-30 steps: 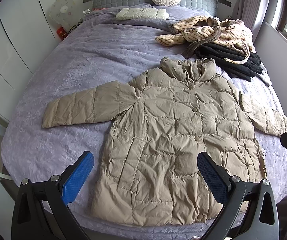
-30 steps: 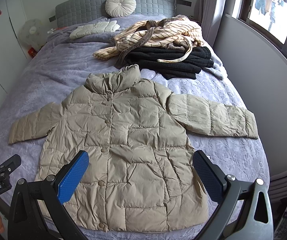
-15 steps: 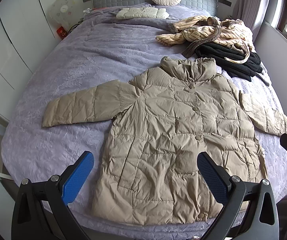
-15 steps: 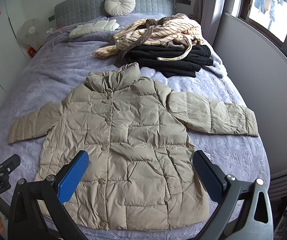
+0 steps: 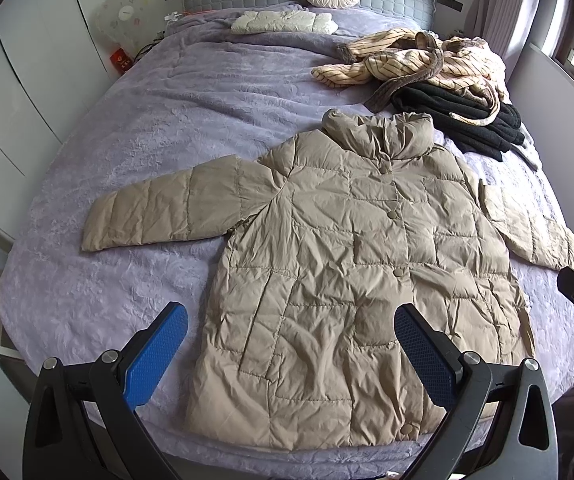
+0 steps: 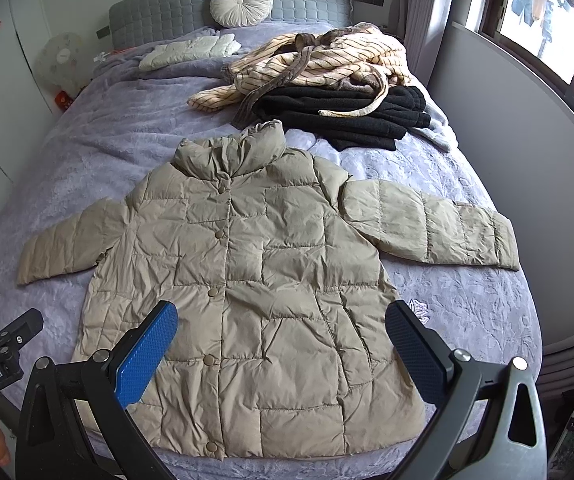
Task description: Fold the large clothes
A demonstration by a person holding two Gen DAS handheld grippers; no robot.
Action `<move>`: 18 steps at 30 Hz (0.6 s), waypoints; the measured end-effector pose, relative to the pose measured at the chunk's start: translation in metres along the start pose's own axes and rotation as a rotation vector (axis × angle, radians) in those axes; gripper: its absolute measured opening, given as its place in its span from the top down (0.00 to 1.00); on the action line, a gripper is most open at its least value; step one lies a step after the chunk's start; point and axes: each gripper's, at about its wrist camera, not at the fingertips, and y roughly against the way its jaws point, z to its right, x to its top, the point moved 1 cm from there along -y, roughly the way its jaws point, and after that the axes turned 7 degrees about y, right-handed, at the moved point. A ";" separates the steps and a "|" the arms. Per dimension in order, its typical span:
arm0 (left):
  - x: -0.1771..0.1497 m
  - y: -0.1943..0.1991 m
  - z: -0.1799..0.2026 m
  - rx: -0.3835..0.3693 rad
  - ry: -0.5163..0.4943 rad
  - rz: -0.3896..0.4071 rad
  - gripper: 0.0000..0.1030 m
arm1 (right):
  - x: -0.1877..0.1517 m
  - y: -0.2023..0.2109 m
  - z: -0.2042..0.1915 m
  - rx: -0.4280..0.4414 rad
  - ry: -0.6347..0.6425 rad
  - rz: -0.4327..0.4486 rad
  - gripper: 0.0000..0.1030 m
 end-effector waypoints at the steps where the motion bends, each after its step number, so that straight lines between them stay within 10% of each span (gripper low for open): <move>1: -0.001 0.000 -0.001 0.000 0.001 -0.002 0.00 | -0.009 -0.004 -0.006 0.001 0.001 -0.002 0.00; 18: 0.019 -0.075 -0.105 -0.017 0.132 -0.107 0.00 | 0.005 -0.065 -0.108 0.113 0.130 -0.150 0.00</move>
